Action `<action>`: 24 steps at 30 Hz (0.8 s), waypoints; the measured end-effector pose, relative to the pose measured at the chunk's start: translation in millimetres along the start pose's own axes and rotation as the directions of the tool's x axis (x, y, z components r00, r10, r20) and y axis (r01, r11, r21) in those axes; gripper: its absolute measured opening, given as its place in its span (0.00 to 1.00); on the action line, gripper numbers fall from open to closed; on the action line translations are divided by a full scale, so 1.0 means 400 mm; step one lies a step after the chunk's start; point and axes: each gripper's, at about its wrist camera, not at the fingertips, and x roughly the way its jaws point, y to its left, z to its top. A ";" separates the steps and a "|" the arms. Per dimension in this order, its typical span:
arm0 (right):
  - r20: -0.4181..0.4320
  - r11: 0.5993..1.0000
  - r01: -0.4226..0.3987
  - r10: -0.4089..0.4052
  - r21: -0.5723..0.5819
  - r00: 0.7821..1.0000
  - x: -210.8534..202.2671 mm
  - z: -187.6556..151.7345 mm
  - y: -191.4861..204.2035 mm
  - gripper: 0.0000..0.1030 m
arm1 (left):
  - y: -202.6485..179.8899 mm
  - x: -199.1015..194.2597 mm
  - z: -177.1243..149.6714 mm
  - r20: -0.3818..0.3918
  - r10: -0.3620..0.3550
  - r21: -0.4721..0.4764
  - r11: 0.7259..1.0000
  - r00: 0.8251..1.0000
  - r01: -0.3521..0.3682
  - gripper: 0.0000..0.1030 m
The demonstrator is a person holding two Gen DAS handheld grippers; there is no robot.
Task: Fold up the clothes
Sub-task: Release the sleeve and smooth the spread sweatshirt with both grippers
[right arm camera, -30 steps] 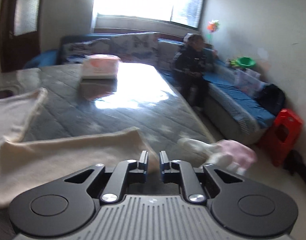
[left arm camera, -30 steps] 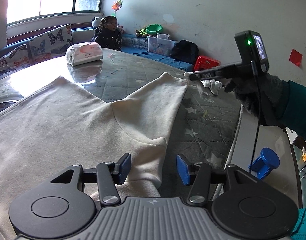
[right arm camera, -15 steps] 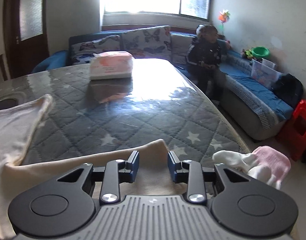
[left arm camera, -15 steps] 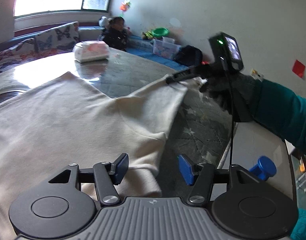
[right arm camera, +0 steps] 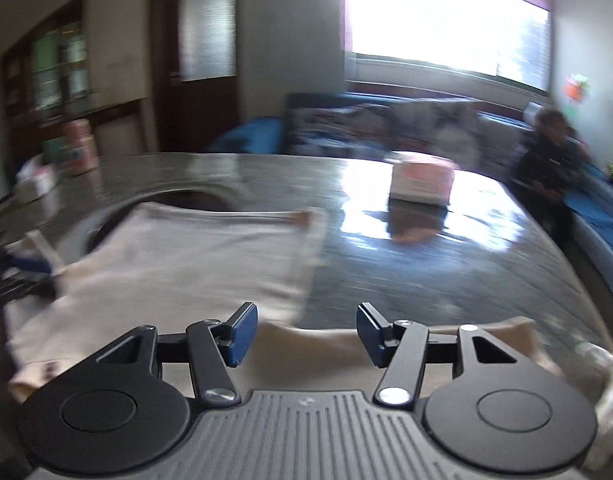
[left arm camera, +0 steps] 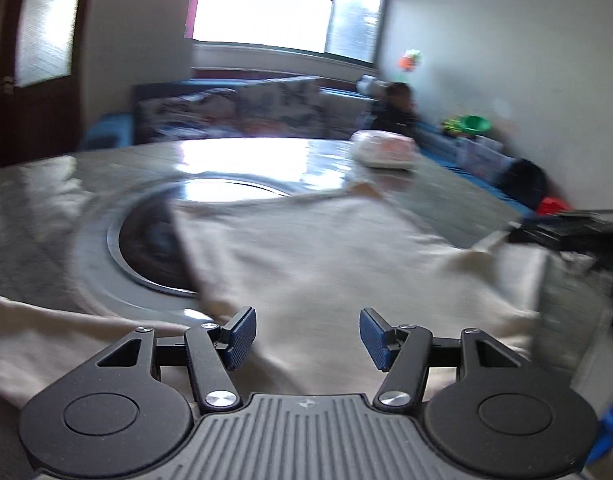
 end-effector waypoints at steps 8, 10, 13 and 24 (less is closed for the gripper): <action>-0.049 0.979 -0.176 0.172 -0.100 0.984 0.040 -0.006 0.141 0.59 | 0.066 0.043 -0.019 -0.061 0.030 -0.046 0.998 0.998 -0.033 0.57; -0.066 0.976 -0.185 0.179 -0.113 0.982 0.045 -0.013 0.151 0.59 | 0.065 0.032 -0.024 -0.074 0.052 -0.029 0.998 0.996 -0.055 0.56; -0.092 0.971 -0.200 0.189 -0.132 0.978 0.052 -0.025 0.167 0.59 | 0.068 0.012 -0.030 -0.086 0.085 -0.017 0.996 0.993 -0.086 0.55; -0.162 0.966 -0.213 0.189 -0.146 0.969 0.069 -0.062 0.183 0.62 | 0.035 0.016 0.042 0.017 0.007 -0.084 0.996 1.000 -0.005 0.56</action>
